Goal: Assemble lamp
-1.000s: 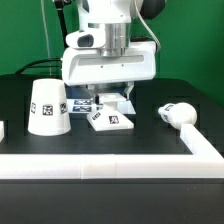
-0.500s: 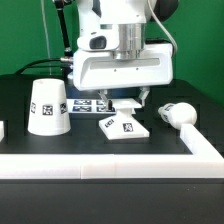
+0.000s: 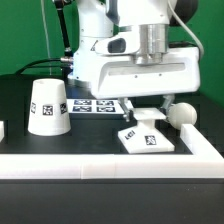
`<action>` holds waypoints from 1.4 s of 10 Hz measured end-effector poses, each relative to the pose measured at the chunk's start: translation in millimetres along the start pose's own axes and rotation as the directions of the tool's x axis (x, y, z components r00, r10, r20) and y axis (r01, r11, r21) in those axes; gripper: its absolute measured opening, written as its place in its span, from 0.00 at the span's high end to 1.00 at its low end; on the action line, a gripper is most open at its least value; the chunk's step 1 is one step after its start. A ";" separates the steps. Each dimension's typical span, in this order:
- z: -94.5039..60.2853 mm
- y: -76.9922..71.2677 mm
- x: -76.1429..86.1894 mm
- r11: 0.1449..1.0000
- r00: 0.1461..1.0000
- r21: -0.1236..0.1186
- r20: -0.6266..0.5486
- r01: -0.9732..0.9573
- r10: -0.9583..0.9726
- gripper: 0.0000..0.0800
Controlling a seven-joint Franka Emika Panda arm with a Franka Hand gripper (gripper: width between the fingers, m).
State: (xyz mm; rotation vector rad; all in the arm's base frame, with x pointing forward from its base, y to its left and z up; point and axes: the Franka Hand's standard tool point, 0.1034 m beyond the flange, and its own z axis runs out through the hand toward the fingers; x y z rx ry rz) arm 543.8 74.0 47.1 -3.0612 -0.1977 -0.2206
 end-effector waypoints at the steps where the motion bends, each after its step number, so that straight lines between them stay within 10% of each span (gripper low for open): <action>1: 1.9 -5.9 12.2 1.000 1.000 0.003 -0.014 -0.012 0.012 0.33; 7: 9.2 -18.0 69.4 0.993 0.992 0.022 -0.062 -0.112 0.113 0.33; 14: 8.4 -19.3 68.0 0.994 0.992 0.025 -0.056 -0.111 0.112 0.13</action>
Offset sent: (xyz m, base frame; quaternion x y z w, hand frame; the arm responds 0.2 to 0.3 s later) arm 0.0385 0.0104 -0.0123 -0.0103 -0.0076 0.0704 0.9974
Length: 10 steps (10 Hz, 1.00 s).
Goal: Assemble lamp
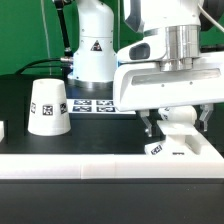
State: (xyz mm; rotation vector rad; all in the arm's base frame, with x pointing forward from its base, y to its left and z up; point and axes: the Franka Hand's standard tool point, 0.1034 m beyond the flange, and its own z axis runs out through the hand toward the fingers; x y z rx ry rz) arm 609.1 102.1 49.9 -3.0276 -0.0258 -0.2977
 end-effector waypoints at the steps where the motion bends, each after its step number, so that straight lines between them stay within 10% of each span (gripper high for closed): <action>1: -8.4 -1.9 -13.7 0.999 0.999 -0.001 -0.010 0.049 -0.049 0.13; 6: -57.8 -30.0 -99.0 0.980 0.980 0.004 0.030 0.197 -0.197 0.13; 10: -48.7 -61.3 -116.7 0.919 0.917 0.033 0.056 0.393 -0.394 0.13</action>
Offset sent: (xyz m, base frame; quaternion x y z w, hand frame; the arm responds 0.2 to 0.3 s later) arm -0.0677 0.0071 0.0285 0.0072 -0.0118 -0.0506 0.9986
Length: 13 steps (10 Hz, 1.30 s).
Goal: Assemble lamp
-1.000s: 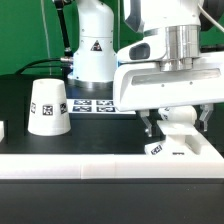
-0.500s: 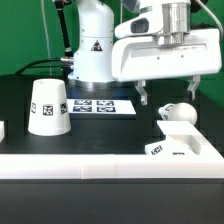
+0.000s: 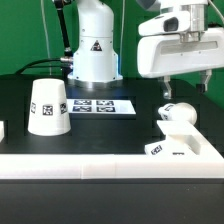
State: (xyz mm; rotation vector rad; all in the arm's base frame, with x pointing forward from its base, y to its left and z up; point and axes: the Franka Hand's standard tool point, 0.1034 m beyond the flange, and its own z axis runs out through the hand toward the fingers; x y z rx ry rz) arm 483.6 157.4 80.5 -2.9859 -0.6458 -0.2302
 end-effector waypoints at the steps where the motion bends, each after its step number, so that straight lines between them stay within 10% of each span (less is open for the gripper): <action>1: 0.1 0.9 0.1 1.000 1.000 -0.001 -0.002 -0.001 0.001 0.13; 7: 1.8 2.4 -2.5 1.000 1.000 0.003 0.023 -0.006 0.005 0.13; 13: 7.4 -5.6 -13.5 0.996 0.913 0.073 0.408 -0.042 0.009 0.13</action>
Offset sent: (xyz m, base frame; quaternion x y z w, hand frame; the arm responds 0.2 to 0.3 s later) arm 0.0000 0.0000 0.0000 0.0000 0.0000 0.0000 1.0000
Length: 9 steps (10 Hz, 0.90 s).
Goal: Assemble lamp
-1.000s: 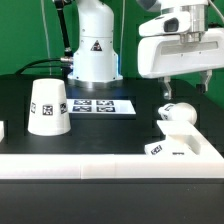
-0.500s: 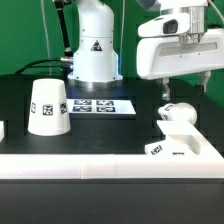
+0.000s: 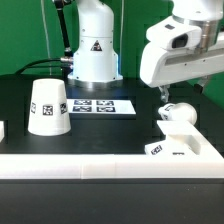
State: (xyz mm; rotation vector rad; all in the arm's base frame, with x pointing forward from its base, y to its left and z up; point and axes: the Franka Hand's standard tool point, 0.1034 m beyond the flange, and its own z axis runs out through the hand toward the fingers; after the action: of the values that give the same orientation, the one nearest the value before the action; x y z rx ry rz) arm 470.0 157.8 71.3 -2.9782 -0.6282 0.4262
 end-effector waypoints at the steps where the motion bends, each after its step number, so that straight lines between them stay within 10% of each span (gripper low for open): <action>1: 3.2 -0.8 -1.4 1.000 0.999 -0.005 0.043 -0.012 0.012 0.13; 5: 10.9 -5.7 -13.8 0.999 0.956 0.022 0.294 -0.023 0.016 0.13; 7: 15.1 -7.3 -18.1 0.998 0.899 -0.030 0.434 -0.058 0.065 0.13; 9: 23.3 -10.1 -22.1 0.998 0.836 -0.019 0.545 -0.056 0.058 0.13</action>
Offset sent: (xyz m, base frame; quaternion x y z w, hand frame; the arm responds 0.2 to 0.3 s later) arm 0.0000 0.0000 0.0000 0.0000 -0.1296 0.0000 0.9916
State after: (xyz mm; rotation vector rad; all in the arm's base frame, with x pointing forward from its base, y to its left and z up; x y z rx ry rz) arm 440.2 158.3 55.8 -2.8670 -0.5668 1.3107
